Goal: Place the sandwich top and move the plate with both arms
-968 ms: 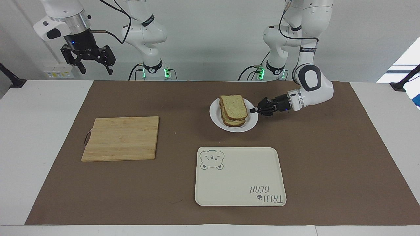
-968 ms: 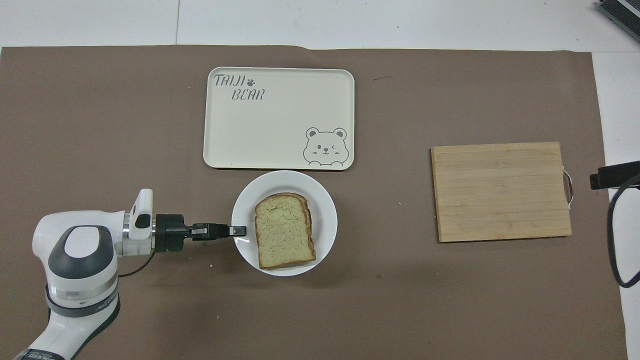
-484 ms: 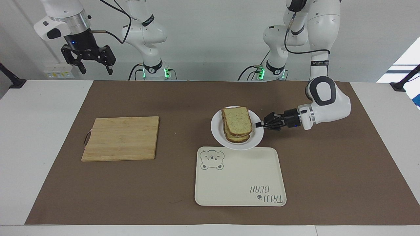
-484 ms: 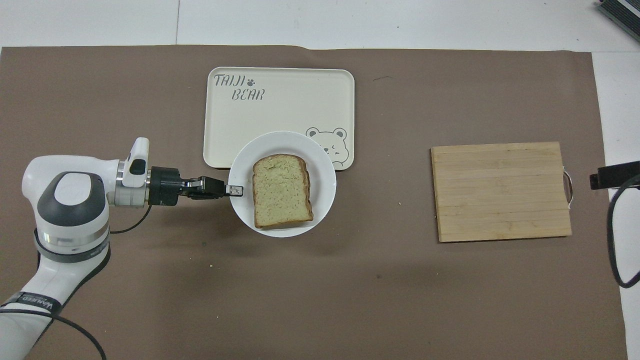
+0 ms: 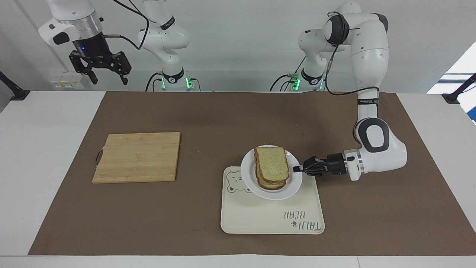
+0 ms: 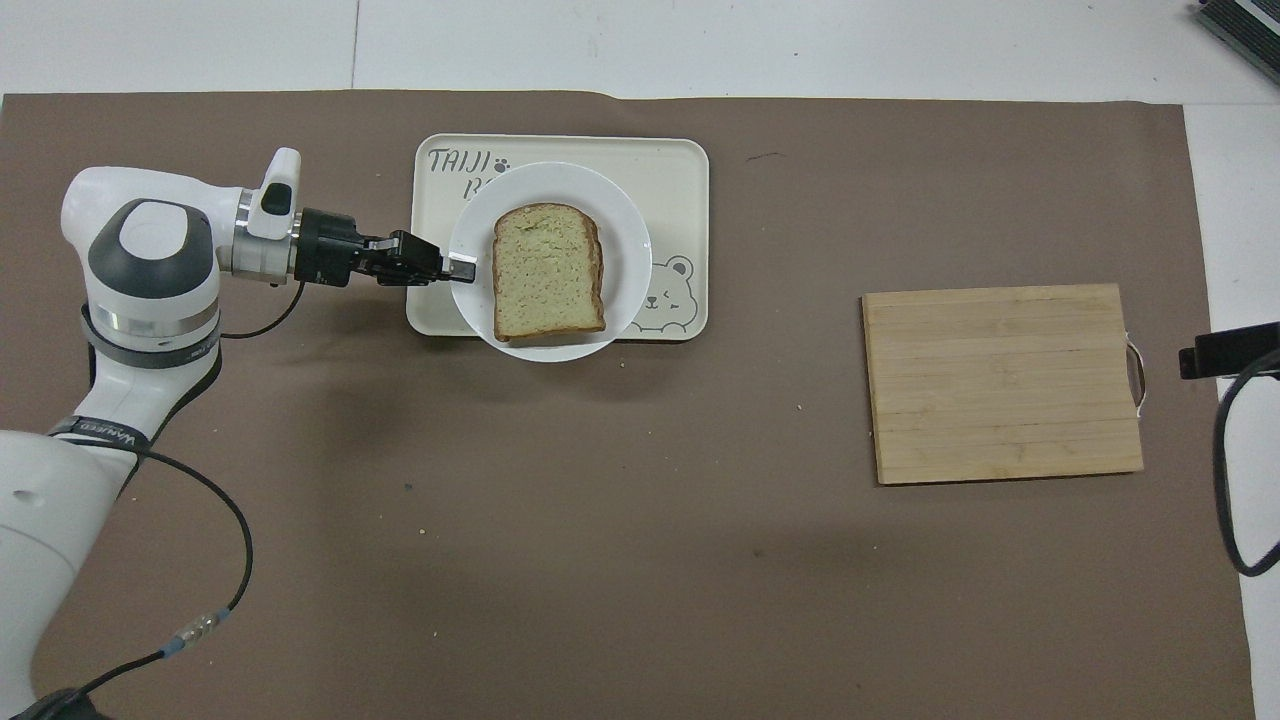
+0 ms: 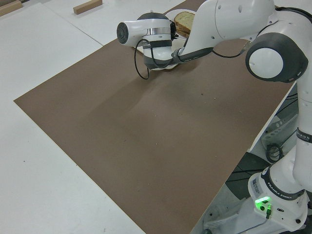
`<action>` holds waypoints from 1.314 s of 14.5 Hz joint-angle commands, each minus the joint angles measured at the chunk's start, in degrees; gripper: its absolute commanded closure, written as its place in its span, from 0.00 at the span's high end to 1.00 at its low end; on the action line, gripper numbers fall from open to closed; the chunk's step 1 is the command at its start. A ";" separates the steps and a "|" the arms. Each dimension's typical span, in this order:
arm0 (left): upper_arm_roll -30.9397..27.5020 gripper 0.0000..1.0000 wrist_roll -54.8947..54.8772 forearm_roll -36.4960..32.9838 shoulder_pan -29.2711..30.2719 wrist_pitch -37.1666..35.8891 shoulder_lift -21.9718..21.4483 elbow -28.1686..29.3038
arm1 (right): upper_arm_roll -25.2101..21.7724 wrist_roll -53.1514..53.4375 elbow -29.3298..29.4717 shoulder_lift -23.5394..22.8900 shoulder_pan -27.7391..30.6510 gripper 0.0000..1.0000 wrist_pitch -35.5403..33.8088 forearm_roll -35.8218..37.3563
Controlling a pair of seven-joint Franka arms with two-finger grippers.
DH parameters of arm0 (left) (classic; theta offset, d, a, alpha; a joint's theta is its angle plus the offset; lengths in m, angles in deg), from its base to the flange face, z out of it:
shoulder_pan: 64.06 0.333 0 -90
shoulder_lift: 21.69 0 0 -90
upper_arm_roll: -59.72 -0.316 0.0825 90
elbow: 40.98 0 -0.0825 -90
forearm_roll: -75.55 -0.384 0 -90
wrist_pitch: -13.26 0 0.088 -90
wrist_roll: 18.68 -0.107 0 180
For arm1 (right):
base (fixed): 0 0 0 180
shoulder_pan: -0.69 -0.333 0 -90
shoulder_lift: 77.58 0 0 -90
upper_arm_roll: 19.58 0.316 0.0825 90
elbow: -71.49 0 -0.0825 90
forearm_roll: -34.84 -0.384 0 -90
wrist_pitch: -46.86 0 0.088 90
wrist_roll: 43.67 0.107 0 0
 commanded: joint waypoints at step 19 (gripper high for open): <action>0.30 1.00 2.77 -5.03 2.55 -1.91 4.52 -7.10 | 0.26 -0.60 -1.30 1.26 0.18 1.00 0.18 0.24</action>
